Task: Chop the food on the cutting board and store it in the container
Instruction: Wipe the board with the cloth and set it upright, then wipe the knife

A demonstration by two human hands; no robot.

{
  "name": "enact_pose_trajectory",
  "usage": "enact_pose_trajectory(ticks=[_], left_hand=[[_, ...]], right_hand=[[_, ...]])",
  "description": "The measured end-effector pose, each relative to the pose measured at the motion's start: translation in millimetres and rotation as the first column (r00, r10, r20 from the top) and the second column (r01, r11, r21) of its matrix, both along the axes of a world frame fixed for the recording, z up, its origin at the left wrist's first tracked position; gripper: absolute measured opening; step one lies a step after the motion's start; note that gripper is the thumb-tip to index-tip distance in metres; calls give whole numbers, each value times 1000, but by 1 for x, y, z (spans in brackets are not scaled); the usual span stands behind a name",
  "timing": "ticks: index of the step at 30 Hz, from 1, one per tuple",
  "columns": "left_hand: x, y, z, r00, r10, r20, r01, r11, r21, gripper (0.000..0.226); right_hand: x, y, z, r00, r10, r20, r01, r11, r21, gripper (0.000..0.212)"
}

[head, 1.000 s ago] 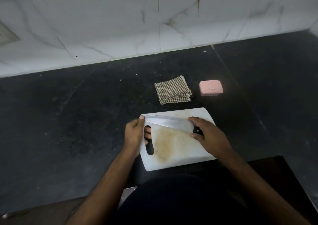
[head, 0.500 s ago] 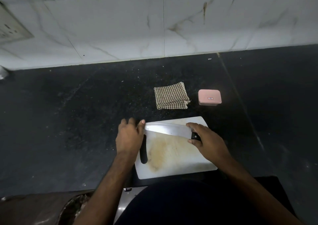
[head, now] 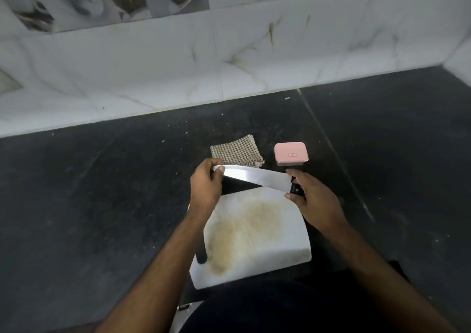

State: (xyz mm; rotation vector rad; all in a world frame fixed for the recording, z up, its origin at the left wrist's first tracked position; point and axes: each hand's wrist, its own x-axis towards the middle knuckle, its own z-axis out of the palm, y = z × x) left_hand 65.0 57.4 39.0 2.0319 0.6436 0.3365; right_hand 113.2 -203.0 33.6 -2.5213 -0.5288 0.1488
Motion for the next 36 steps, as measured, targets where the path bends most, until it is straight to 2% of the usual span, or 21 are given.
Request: enact_pose_trajectory(ticks=[3, 6, 9, 11, 13, 16, 22, 28, 36], left_hand=[[32, -12, 5, 993, 117, 25, -105, 952, -289, 18], [58, -27, 9, 992, 120, 39, -96, 918, -385, 33], [73, -44, 12, 999, 28, 17, -21, 946, -322, 48], [84, -49, 12, 998, -54, -17, 49, 976, -211, 51], [94, -51, 9, 985, -146, -93, 136, 986, -100, 55], [105, -53, 5, 960, -209, -188, 203, 978, -54, 61], [117, -55, 0, 946, -225, -232, 218, 974, -54, 60], [124, -61, -5, 902, -387, -192, 370, 921, -120, 59], [130, -77, -17, 883, -446, -146, 431, 894, -122, 54]], right_hand=[[15, -10, 4, 997, -66, 32, 65, 998, 24, 61], [30, -13, 5, 991, -127, 34, 126, 991, 34, 59], [44, -14, 3, 986, -158, 48, 157, 987, 20, 58], [55, -15, 2, 981, -186, 49, 185, 983, 13, 58], [68, -17, 2, 979, -199, 40, 199, 980, -3, 57], [86, -20, 3, 984, -178, 27, 179, 982, -53, 58], [99, -15, -4, 978, -202, -58, 198, 978, -62, 57], [93, 1, -7, 953, -300, -49, 298, 953, -46, 49], [68, 24, -9, 961, -275, -31, 275, 961, -3, 66]])
